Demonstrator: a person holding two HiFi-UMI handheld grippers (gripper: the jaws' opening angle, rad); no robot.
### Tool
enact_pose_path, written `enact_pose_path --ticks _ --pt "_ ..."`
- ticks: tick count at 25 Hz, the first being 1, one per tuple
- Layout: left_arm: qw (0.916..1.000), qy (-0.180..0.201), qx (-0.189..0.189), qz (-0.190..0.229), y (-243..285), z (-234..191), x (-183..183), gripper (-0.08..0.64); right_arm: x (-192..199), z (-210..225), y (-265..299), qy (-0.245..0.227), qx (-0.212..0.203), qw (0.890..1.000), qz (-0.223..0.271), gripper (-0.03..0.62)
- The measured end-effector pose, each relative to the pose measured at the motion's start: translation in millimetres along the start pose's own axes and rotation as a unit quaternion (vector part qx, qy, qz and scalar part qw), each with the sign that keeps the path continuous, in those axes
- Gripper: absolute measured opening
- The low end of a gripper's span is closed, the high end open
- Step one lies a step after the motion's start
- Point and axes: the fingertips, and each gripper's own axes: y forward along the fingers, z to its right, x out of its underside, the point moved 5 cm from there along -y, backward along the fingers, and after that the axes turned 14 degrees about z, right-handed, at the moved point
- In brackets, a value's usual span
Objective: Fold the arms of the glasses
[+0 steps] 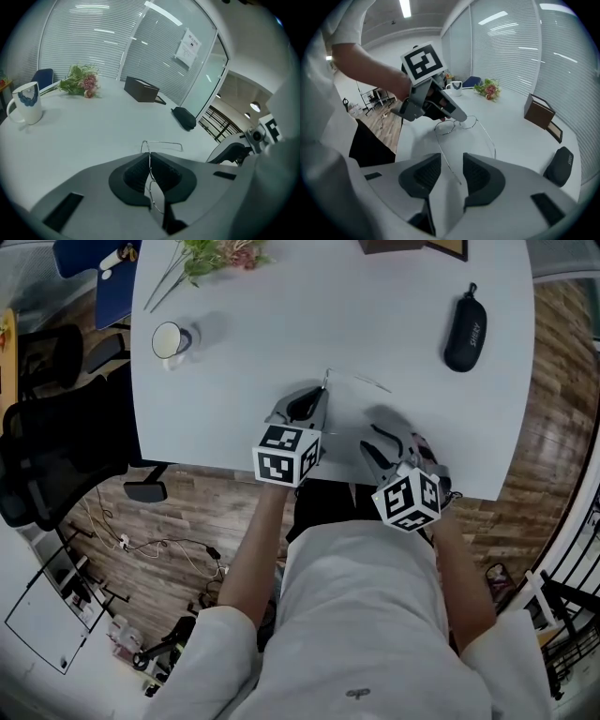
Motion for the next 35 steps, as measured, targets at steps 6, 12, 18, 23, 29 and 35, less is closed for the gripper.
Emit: enact_pose_path --ticks 6,12,18,23,29,35 --pt "1.0 0.0 0.003 -0.003 -1 0 1 0.026 11 -4 5 -0.032 -0.002 0.999 -0.022 0.132" --pt "1.0 0.001 0.008 -0.004 -2 0 2 0.026 20 -5 8 -0.054 0.007 0.998 -0.039 0.101" --pt "0.9999 -0.001 0.011 -0.005 -3 0 2 0.025 24 1 10 -0.066 0.018 0.996 -0.048 0.064" --pt "0.9999 -0.004 0.015 -0.007 -5 1 4 0.025 25 5 12 -0.061 0.03 0.996 -0.052 0.056" --pt "0.9999 -0.007 0.014 -0.008 -4 -1 5 0.025 22 12 18 -0.052 0.042 0.997 -0.048 0.052" --pt "0.9998 -0.007 0.013 -0.011 -4 0 5 0.025 17 21 23 -0.047 0.05 0.997 -0.046 0.051"
